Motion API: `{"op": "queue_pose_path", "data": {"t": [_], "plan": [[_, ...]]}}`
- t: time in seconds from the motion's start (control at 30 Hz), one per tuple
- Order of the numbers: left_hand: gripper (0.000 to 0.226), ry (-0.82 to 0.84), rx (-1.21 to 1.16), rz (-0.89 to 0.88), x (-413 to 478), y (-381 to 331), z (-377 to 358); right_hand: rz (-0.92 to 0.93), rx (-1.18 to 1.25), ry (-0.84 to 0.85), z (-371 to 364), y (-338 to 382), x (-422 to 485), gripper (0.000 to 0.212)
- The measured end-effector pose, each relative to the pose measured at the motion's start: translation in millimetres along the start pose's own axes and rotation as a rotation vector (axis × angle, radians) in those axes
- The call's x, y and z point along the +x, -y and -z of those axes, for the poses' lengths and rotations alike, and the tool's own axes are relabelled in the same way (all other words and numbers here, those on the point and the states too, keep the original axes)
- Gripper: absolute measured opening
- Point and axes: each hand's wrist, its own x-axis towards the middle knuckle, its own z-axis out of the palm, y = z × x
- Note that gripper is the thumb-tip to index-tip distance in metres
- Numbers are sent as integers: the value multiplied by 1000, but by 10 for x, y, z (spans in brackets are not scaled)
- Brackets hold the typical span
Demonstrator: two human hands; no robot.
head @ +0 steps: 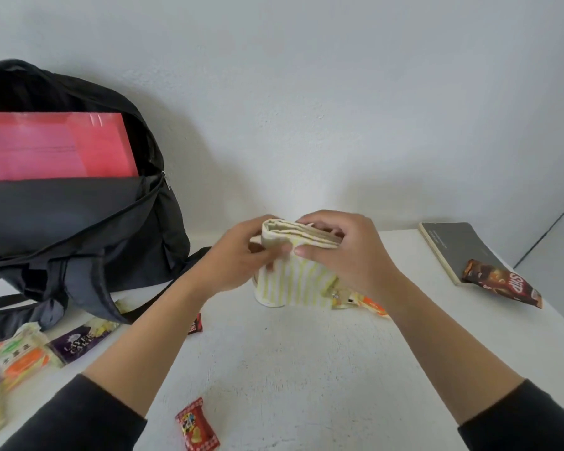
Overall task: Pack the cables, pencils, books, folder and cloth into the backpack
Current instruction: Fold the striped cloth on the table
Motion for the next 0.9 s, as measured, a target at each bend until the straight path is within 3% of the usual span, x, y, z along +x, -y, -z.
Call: {"op": "queue_pose_path", "data": {"t": [0.07, 0.13, 0.27, 0.37, 0.53, 0.83, 0.9], "plan": [[8, -40, 5, -78, 55, -20, 44, 186, -89, -50, 1, 40, -16, 31], [8, 24, 61, -95, -38, 11, 91, 186, -61, 28, 26, -46, -95, 28], [11, 400, 231, 41, -430, 301, -78, -129, -174, 597, -8, -395, -349, 12], [16, 497, 374, 154, -621, 571, -311, -181, -367, 778, -301, -563, -569, 17], [19, 504, 533, 202, -641, 725, -403, -171, -367, 817, -585, -716, -668, 27], [32, 396, 565, 318, -413, 1058, -473, -131, -462, 640, -817, -1121, -425, 24], [24, 358, 562, 321, -306, 1066, -444, -112, -447, 543, -854, -1176, -360, 15]]}}
